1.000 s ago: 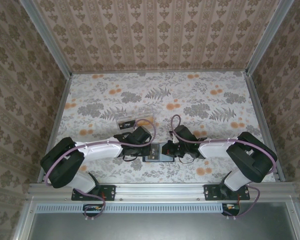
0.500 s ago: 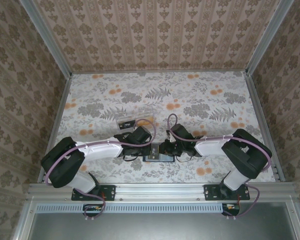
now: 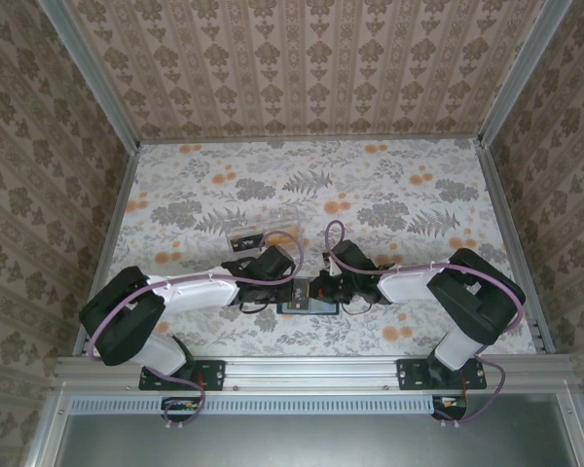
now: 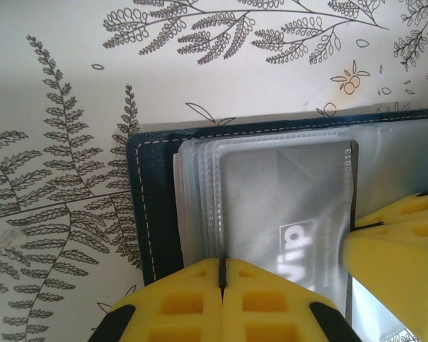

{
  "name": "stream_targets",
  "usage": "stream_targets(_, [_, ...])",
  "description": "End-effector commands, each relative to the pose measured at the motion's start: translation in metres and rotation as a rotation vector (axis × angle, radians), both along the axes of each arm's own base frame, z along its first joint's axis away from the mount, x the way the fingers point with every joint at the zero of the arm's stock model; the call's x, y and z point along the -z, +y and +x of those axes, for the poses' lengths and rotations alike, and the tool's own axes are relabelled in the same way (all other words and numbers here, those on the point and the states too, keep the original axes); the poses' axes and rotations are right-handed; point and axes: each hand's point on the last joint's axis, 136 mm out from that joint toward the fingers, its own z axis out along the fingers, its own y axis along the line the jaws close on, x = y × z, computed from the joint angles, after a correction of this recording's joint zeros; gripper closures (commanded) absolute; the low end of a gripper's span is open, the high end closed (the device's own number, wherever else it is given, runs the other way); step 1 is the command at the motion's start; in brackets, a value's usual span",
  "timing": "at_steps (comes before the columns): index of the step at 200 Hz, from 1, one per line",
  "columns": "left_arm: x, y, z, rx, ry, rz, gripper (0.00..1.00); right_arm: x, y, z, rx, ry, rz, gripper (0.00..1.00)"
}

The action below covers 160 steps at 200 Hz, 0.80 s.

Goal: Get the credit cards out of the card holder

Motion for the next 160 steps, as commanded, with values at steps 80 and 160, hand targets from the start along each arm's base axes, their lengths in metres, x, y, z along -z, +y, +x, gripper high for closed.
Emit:
stream_targets(80, [0.038,0.044,-0.026,-0.019,0.115,0.155,1.0,-0.013,-0.012,-0.002,0.026,-0.046,0.044,1.0])
stream_targets(160, [0.019,0.039,-0.021,-0.021,0.084,0.099,1.0,-0.012,-0.006,-0.004,-0.001,-0.032,0.037,0.9])
